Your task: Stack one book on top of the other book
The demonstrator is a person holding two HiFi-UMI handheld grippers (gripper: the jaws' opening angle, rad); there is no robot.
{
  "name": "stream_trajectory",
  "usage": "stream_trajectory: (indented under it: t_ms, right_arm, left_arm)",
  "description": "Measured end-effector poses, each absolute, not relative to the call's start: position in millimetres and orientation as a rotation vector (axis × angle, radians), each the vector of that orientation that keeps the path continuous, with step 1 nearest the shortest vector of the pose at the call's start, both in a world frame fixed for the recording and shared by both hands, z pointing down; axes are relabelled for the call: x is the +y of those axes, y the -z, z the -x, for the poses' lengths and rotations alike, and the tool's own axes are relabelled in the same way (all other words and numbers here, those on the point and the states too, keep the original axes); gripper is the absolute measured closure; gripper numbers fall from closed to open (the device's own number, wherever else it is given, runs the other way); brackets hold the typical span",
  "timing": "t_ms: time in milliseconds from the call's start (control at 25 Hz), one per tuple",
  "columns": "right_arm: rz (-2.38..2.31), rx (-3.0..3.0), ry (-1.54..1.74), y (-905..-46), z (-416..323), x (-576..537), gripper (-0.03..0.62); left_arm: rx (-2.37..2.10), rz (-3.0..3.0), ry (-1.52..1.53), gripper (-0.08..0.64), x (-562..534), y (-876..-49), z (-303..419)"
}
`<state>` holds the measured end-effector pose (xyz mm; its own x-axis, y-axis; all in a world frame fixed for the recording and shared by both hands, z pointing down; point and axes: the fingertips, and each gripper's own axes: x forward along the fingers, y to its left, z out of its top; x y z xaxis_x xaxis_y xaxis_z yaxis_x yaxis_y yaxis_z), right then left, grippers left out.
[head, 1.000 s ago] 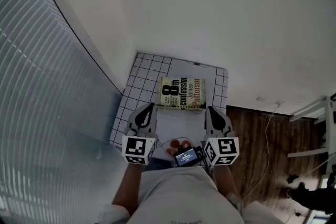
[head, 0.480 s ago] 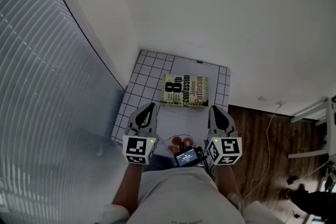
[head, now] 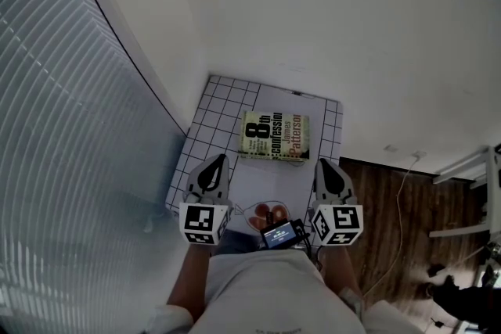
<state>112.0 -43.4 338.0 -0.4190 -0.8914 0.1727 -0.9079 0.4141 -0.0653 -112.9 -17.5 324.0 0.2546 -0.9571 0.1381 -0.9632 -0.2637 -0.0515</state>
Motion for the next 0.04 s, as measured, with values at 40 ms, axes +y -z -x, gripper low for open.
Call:
stream_trajectory:
  t_ms: [40]
  right_arm:
    - [-1.628, -2.543, -0.23, -337.4, -115.5, -42.2, 0.586]
  left_arm:
    - [-1.882, -2.448, -0.218, 0.552, -17.0, -322.3, 112.3]
